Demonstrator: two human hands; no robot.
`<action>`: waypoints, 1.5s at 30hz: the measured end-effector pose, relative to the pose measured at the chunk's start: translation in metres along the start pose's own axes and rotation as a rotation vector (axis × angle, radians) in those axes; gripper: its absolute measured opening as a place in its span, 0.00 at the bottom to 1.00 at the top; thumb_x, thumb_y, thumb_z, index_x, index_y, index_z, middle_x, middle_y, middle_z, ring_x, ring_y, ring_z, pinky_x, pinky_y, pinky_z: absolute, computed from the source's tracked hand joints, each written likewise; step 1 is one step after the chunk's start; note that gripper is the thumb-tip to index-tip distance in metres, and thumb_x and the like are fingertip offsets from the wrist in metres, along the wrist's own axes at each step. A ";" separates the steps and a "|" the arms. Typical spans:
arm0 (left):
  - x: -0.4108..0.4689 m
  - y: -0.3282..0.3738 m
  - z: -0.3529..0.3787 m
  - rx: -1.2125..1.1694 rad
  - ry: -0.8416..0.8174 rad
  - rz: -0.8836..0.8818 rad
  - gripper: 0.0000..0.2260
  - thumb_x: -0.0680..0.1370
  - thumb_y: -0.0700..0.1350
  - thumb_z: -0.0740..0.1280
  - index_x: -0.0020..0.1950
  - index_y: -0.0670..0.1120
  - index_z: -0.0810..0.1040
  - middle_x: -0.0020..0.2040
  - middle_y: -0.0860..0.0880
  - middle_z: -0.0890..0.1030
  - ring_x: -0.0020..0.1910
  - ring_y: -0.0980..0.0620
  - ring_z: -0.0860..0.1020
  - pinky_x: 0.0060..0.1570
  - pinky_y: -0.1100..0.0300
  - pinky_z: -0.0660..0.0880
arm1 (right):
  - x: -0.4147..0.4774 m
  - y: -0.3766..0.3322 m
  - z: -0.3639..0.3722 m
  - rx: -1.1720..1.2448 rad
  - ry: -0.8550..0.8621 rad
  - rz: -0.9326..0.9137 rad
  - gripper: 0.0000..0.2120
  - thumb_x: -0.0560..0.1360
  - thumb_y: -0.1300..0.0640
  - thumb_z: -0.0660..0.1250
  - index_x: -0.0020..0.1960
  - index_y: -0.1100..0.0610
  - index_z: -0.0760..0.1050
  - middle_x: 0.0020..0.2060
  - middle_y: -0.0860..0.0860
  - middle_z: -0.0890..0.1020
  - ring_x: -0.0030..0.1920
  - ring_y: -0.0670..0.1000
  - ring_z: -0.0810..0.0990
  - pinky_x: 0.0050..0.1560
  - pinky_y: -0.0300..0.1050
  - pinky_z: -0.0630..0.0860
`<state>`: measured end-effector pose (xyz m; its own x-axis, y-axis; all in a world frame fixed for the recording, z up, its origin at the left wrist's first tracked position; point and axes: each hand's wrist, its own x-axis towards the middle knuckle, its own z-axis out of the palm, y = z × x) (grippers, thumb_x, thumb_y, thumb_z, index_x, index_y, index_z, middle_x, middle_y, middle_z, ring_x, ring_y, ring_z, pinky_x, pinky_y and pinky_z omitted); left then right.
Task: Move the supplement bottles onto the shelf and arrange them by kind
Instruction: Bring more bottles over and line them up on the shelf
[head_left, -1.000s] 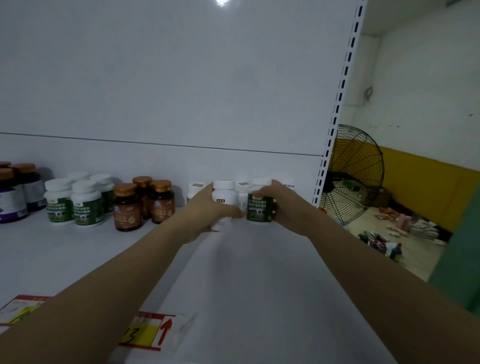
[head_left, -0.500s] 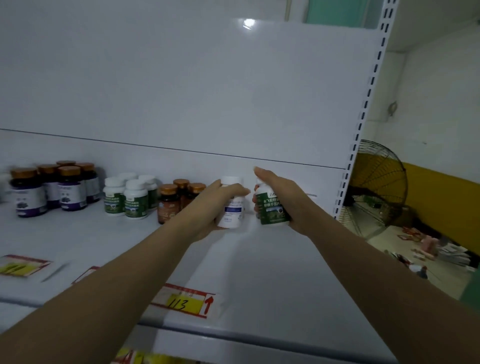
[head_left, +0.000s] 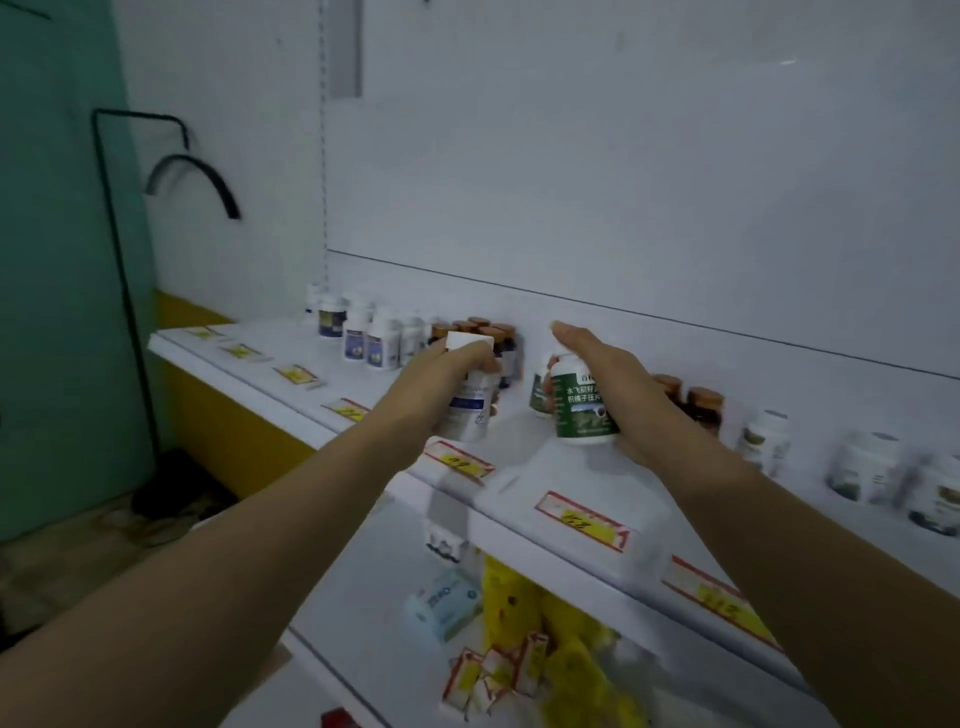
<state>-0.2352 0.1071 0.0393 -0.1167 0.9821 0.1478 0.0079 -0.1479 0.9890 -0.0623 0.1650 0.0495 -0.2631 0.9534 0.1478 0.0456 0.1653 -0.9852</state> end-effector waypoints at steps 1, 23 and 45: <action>-0.002 0.001 -0.022 0.000 0.024 0.000 0.02 0.73 0.43 0.66 0.45 0.49 0.75 0.38 0.44 0.81 0.38 0.44 0.79 0.47 0.51 0.77 | 0.003 -0.002 0.023 0.017 -0.026 -0.009 0.17 0.71 0.42 0.69 0.47 0.55 0.79 0.32 0.54 0.84 0.28 0.51 0.82 0.38 0.43 0.79; 0.112 -0.031 -0.163 -0.030 -0.242 0.016 0.12 0.67 0.48 0.70 0.48 0.48 0.76 0.40 0.42 0.80 0.39 0.44 0.78 0.44 0.51 0.75 | 0.087 0.005 0.140 -0.157 0.263 -0.017 0.20 0.66 0.35 0.70 0.48 0.50 0.79 0.46 0.54 0.86 0.47 0.55 0.85 0.56 0.53 0.79; 0.213 -0.058 -0.109 0.029 -0.575 -0.066 0.15 0.66 0.47 0.71 0.50 0.51 0.73 0.48 0.43 0.82 0.50 0.41 0.80 0.60 0.39 0.74 | 0.110 0.070 0.076 -0.276 0.830 0.104 0.19 0.69 0.55 0.75 0.57 0.59 0.75 0.51 0.53 0.81 0.49 0.52 0.80 0.52 0.46 0.77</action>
<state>-0.3685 0.3124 0.0123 0.4403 0.8959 0.0593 0.0468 -0.0889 0.9949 -0.1618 0.2621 -0.0094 0.5356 0.8252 0.1795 0.2901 0.0198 -0.9568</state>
